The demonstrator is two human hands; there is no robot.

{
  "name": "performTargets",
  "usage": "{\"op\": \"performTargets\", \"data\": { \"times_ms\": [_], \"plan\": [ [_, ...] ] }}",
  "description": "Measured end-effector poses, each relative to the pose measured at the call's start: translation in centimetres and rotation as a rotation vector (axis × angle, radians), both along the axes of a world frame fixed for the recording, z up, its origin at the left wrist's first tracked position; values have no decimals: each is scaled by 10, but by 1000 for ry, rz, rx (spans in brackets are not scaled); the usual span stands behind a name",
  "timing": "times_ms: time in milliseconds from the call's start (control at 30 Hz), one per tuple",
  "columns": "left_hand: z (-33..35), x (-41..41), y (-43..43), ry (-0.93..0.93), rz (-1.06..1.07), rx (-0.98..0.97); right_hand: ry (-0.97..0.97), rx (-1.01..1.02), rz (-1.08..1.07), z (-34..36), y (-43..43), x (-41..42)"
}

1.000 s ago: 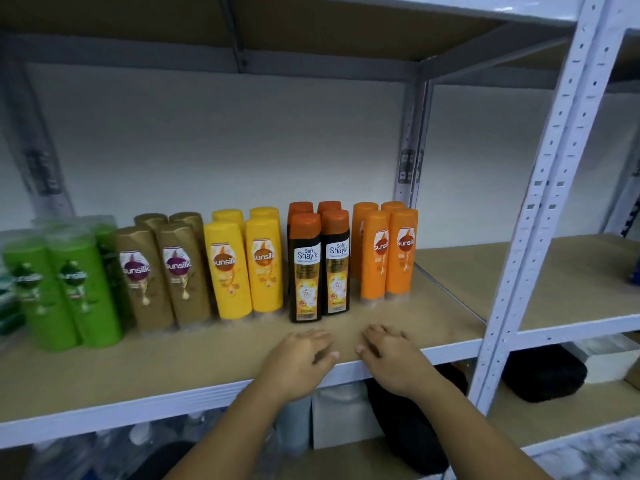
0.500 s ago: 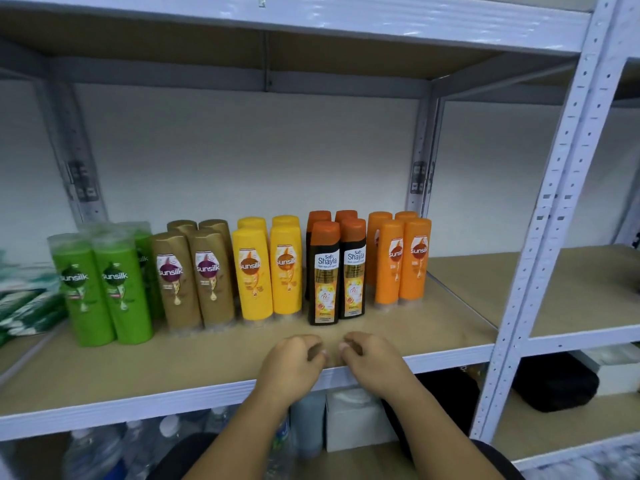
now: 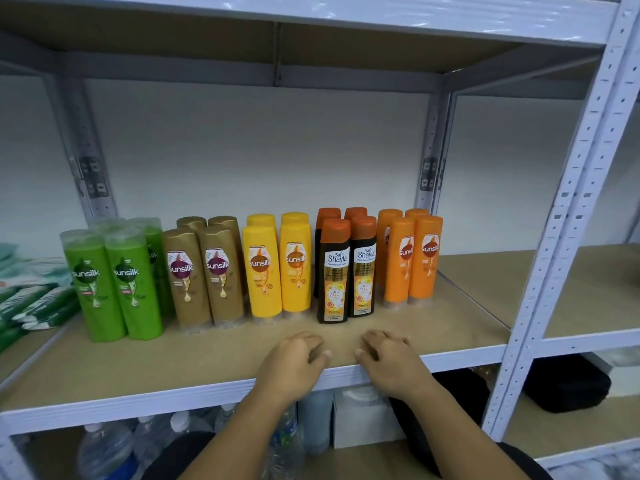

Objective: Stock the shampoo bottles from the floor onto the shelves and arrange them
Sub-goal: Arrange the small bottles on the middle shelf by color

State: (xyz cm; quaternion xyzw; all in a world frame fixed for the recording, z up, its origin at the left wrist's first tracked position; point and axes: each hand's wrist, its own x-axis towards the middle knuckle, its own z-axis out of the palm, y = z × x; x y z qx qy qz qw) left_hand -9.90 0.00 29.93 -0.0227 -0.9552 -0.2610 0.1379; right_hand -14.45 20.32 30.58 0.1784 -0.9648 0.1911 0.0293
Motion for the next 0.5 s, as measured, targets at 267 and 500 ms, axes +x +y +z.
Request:
{"op": "performTargets", "data": {
  "times_ms": [267,500],
  "plan": [
    [12,-43,4,206,151,281,62,-517,-89,21,-2,-42],
    [2,-75,18,253,155,313,-23,-684,15,13,-8,-80]
  ]
}}
